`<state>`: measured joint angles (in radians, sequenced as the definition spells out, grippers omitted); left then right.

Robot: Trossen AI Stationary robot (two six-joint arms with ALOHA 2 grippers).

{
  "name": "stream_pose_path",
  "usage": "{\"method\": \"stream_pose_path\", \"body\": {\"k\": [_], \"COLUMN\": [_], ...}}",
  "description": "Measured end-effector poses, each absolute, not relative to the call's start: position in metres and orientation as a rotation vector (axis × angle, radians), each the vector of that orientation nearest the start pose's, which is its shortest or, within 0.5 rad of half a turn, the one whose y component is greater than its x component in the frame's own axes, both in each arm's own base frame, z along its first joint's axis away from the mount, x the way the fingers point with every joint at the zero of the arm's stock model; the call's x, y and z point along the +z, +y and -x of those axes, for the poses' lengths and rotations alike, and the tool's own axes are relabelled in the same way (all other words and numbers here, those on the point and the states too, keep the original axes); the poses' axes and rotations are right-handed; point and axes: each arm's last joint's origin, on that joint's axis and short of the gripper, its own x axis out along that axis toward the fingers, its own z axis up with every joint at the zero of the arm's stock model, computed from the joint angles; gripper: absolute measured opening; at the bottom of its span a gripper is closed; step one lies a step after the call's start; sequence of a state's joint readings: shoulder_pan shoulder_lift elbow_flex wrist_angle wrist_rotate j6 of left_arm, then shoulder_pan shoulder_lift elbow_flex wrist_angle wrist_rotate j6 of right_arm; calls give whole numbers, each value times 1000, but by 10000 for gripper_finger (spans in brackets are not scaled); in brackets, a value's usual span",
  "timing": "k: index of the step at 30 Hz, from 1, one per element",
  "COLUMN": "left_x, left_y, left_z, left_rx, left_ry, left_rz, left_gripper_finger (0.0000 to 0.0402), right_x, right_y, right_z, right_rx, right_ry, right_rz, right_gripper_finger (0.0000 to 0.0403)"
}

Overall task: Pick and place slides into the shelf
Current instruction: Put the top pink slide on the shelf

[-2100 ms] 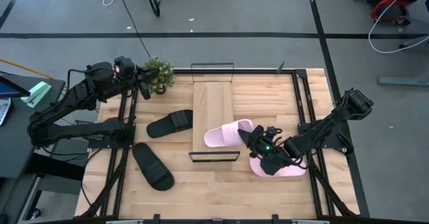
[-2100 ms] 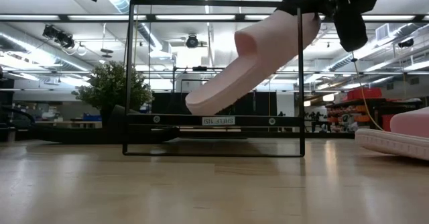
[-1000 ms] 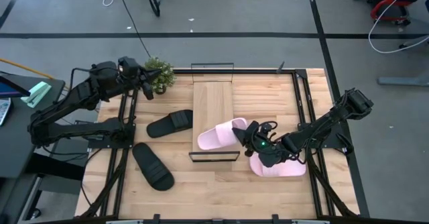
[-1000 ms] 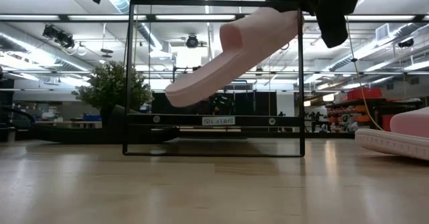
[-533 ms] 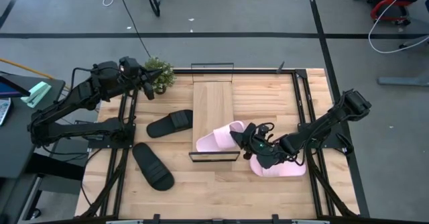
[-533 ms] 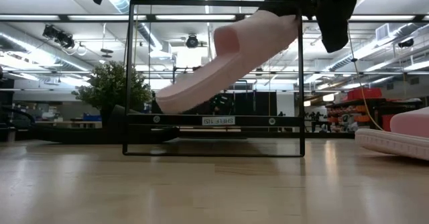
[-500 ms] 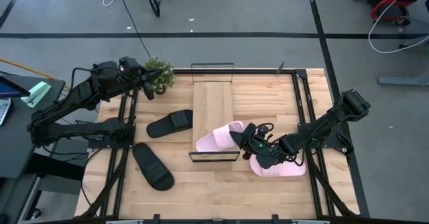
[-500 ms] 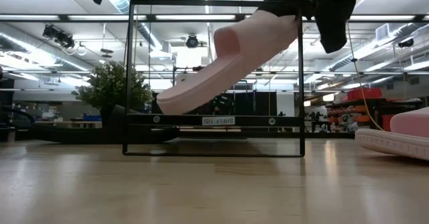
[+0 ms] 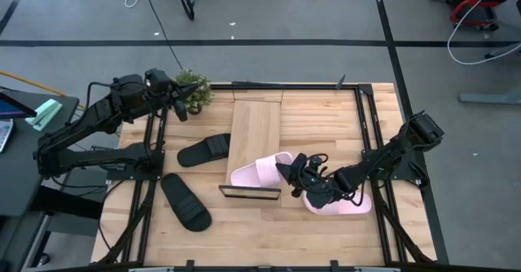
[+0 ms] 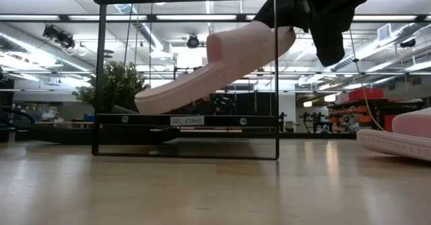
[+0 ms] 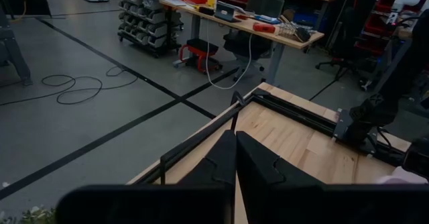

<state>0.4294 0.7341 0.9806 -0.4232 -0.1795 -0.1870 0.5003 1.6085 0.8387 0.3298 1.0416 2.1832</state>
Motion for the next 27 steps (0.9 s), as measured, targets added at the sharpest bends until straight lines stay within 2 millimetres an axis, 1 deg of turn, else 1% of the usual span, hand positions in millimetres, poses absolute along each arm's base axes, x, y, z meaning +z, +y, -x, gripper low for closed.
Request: {"method": "stream_pose_path", "body": {"k": [7, 15, 18, 20, 23, 27], "left_x": [381, 381, 381, 381, 381, 381], "left_y": [64, 64, 64, 64, 64, 64], "left_z": [-127, -127, -127, -127, -127, -127], "left_rx": [622, 622, 622, 622, 622, 623], "left_ry": [121, 121, 121, 121, 121, 123], "left_rz": [203, 203, 204, 204, 204, 204], "left_gripper_finger": [24, 12, 15, 19, 23, 22], "right_x": [202, 203, 204, 204, 208, 213], "right_y": [137, 144, 145, 144, 143, 143], "right_z": [-291, -286, -285, -284, -284, -285], "right_rx": [-617, -621, -629, -640, -643, -638], "right_ry": [-343, -401, -442, -501, -599, -662], "right_rz": [-1768, -1760, -1749, -1746, -1744, -1744], "right_gripper_finger": [0, 0, 0, 0, 0, 0]}}
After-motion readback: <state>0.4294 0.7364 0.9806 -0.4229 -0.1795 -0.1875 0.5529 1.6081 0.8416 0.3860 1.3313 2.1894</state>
